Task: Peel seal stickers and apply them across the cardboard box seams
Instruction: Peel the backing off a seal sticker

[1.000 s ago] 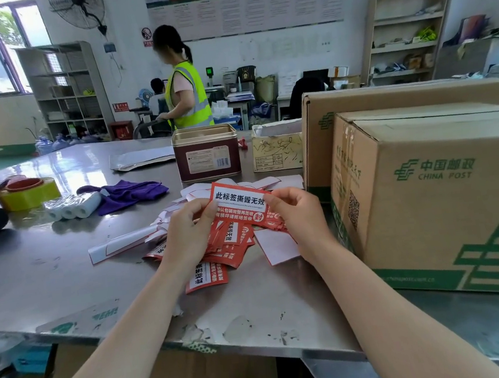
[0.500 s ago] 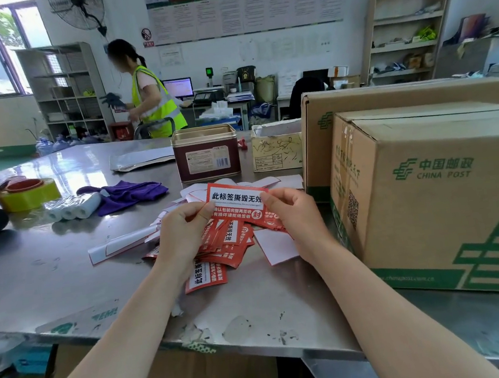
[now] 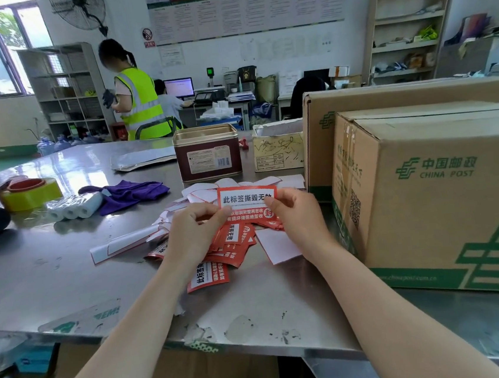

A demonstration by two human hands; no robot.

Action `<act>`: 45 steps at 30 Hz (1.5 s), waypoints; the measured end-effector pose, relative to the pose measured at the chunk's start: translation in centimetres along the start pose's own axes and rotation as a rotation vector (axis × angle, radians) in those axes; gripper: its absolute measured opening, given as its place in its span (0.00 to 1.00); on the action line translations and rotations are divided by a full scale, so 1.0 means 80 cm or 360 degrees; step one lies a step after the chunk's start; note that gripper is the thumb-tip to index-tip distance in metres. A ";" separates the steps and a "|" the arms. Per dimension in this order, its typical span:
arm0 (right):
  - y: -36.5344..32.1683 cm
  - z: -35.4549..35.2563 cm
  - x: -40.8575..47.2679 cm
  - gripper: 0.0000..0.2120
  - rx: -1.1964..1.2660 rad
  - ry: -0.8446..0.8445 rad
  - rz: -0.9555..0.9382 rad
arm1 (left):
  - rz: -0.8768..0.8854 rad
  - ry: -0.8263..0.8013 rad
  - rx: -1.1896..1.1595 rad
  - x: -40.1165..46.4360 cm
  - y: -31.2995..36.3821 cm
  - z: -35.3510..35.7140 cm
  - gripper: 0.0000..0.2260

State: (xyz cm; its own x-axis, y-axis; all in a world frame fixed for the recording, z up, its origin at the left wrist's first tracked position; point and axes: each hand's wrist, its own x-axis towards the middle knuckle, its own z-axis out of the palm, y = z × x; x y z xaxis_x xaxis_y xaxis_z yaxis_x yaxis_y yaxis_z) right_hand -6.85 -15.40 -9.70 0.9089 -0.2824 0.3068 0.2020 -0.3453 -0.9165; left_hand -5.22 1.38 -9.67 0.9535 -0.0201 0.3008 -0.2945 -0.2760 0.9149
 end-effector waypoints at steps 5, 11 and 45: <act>0.006 0.002 -0.002 0.13 -0.0486 0.0179 -0.0446 | 0.0180 -0.0058 0.0224 0.003 -0.005 0.002 0.03; 0.005 0.000 -0.001 0.14 -0.0431 0.0246 -0.0481 | 0.0286 -0.0074 0.0488 0.007 -0.013 0.005 0.08; -0.005 0.019 -0.012 0.11 -0.0565 -0.0268 -0.0583 | 0.0394 -0.0307 0.0080 0.000 -0.006 0.005 0.20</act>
State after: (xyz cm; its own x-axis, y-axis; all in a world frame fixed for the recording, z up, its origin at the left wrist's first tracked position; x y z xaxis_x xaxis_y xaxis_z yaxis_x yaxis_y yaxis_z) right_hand -7.27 -13.62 -10.04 0.8539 0.0508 0.5179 0.4077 -0.6838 -0.6052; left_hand -5.07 1.15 -10.23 0.8492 -0.2731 0.4520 -0.5204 -0.2872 0.8042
